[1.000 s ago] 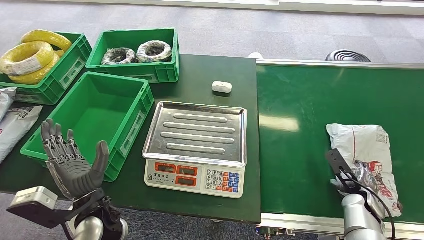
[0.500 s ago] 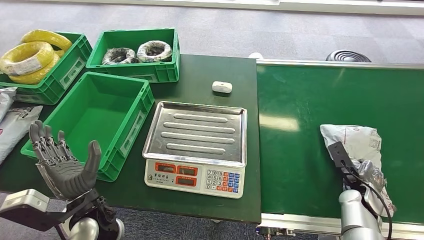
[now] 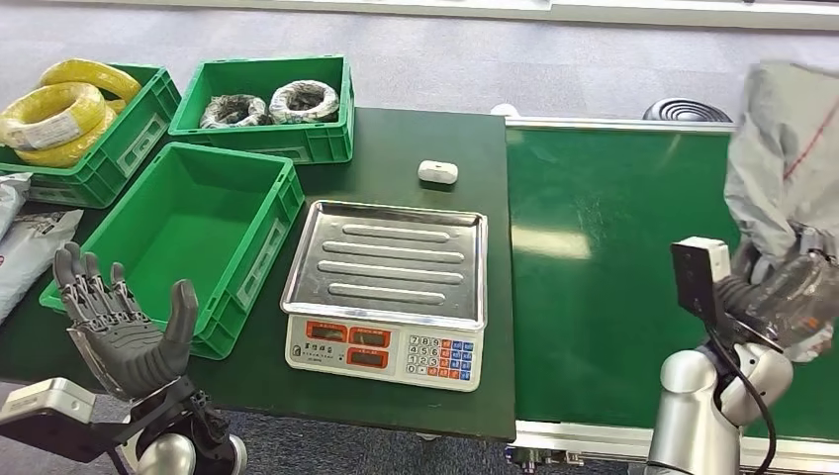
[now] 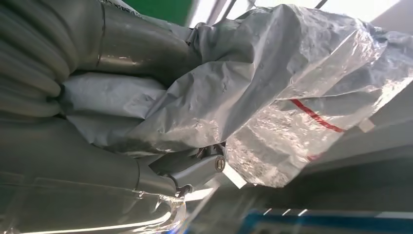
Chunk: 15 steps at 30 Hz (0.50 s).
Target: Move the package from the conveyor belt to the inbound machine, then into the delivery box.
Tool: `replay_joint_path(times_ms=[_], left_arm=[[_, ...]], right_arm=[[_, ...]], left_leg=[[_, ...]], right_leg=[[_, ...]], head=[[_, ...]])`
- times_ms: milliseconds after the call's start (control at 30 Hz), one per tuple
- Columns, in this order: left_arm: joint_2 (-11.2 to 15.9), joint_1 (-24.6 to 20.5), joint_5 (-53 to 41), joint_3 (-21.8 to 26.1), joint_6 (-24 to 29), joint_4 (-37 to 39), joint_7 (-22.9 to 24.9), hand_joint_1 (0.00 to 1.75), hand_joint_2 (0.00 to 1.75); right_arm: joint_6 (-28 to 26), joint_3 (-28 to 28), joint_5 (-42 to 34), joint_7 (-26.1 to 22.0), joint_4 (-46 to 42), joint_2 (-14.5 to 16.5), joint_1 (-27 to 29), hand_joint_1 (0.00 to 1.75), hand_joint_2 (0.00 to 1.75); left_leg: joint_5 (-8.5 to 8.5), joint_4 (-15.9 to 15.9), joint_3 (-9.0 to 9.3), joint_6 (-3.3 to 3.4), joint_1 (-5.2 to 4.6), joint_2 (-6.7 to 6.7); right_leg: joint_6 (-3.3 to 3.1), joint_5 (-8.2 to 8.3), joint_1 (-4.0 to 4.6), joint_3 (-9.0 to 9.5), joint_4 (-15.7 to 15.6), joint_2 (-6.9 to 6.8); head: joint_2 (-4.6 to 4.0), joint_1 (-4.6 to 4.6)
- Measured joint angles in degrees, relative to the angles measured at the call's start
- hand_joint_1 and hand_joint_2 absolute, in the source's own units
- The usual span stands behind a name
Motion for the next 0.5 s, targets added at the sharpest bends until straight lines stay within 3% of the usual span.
replay_joint_path(times_ms=[167, 267, 500], left_arm=[[0.0, -1.6, 0.3, -0.5, -0.8, 1.5, 0.0, 0.0, 1.75], [0.0, -2.5, 0.8, -1.1, -0.9, 3.0, 0.0, 0.0, 1.75], [0.0, -2.4, 1.3, -1.7, -0.7, 5.3, 0.0, 0.0, 1.75]], right_arm=[[11.8, 19.4, -1.8, -4.3, -1.6, 1.9, -0.1, 1.75, 1.75], [16.1, 29.4, -3.9, -6.8, -1.4, 2.6, -0.4, 1.75, 1.75], [17.6, 43.2, -10.2, -8.2, 2.0, 3.8, -0.7, 1.75, 1.75]], left_leg=[[0.07, 0.0, 0.07, -0.03, 0.02, 0.03], [0.11, 0.0, -0.01, -0.06, 0.05, -0.09], [0.11, 0.0, -0.12, -0.06, 0.04, -0.08]], right_leg=[[-0.04, 0.04, 0.01, -0.04, 0.0, 0.04], [-0.05, 0.03, 0.05, -0.05, 0.0, -0.06], [-0.04, 0.02, 0.05, -0.13, 0.0, -0.05]], head=[[0.0, -0.02], [0.0, 0.0], [0.0, 0.01]])
